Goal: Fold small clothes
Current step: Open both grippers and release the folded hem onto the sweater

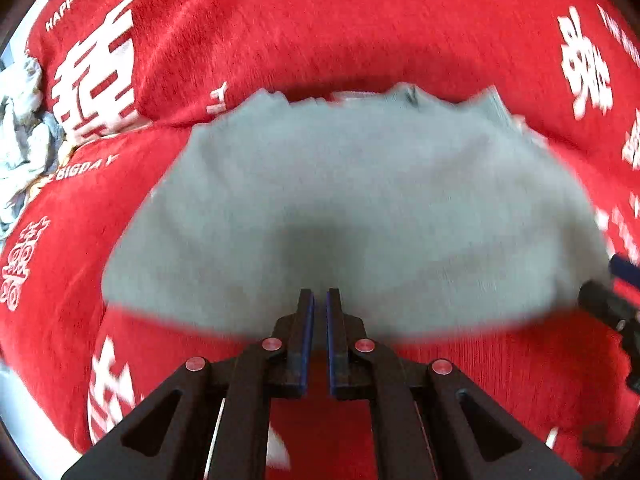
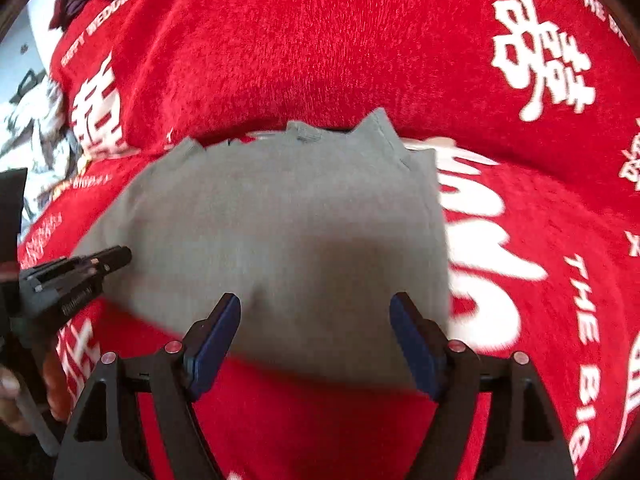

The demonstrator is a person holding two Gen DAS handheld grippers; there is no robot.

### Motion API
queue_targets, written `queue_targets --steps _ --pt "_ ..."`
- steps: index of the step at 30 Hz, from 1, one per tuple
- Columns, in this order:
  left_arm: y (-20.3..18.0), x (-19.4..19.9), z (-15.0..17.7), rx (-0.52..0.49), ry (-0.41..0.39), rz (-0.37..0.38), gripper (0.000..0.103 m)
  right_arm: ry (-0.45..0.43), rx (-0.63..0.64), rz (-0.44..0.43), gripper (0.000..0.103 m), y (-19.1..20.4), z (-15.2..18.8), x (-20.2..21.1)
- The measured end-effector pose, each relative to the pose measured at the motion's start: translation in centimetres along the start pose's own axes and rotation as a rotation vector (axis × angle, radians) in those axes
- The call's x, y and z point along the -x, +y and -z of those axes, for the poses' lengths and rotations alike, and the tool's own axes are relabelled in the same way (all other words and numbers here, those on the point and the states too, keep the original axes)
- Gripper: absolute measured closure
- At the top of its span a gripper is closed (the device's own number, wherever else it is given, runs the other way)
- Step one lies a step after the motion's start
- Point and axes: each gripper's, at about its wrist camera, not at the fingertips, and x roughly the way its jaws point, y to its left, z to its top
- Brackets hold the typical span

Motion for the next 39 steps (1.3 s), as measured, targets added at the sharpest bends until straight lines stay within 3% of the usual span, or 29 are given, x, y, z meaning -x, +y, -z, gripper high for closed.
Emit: queue_targets --steps 1,3,5,6,7,8,9,10,12,13,15,18,21,24,26,29,32,39 --pt "-0.3 0.6 0.9 -0.01 -0.036 -0.023 0.097 0.02 0.004 0.006 0.023 0.0 0.8 0.2" --pt "-1.1 0.6 2.4 -0.029 0.011 -0.024 0.097 0.07 0.001 0.01 0.023 -0.3 2.8 0.5" --pt "-1.5 1.6 3.4 -0.042 -0.043 -0.054 0.081 0.126 -0.021 0.008 0.023 -0.5 4.8 0.5" --pt "-1.6 1.8 3.7 -0.043 -0.05 -0.098 0.065 0.104 -0.008 0.023 0.023 -0.4 5.3 0.9" --pt "-1.4 2.1 3.8 -0.031 -0.061 -0.135 0.039 0.092 0.02 0.043 0.022 0.0 5.9 1.2" --pt "-1.0 2.2 3.8 -0.015 -0.058 -0.148 0.026 0.104 0.053 0.065 0.022 0.4 6.4 1.3" --pt "-0.1 2.2 3.8 0.017 -0.043 -0.135 0.004 0.099 0.075 0.082 0.021 0.8 6.8 1.5" --pt "1.2 1.9 4.1 0.083 0.008 -0.099 0.0 0.104 0.075 0.081 0.02 0.8 7.1 1.7" --pt "2.9 1.8 5.4 0.209 0.016 0.007 0.0 0.101 0.061 0.08 0.018 0.7 7.5 2.1" --pt "3.2 1.9 5.9 0.228 -0.017 0.019 0.0 0.089 0.058 0.083 0.016 0.7 7.9 2.2" --pt "2.4 1.9 5.8 0.178 -0.06 -0.009 0.0 0.063 0.064 0.094 0.013 1.0 8.3 2.3" --pt "0.2 1.5 4.6 0.111 -0.035 0.079 0.0 0.052 0.038 0.109 0.011 1.3 8.3 2.3" --pt "-1.7 1.3 5.1 0.065 -0.121 0.009 0.0 0.077 0.007 0.123 0.011 1.6 8.0 2.1" --pt "-2.1 1.4 5.8 0.163 -0.158 -0.069 0.0 0.094 0.006 0.126 0.011 1.6 8.1 2.2" --pt "-2.5 1.4 6.4 0.132 -0.215 -0.092 0.0 0.094 -0.006 0.117 0.011 1.3 8.4 2.3" --pt "-1.3 0.1 4.0 0.072 -0.147 0.015 0.0 0.1 -0.006 0.131 0.01 1.4 8.3 2.3" --pt "-0.7 -2.9 0.4 -0.009 -0.061 0.136 0.0 0.099 -0.023 0.139 0.002 1.9 8.2 1.8" --pt "-0.8 -2.8 0.4 -0.006 -0.069 0.137 0.0 0.094 -0.033 0.149 0.0 2.1 7.9 1.4"
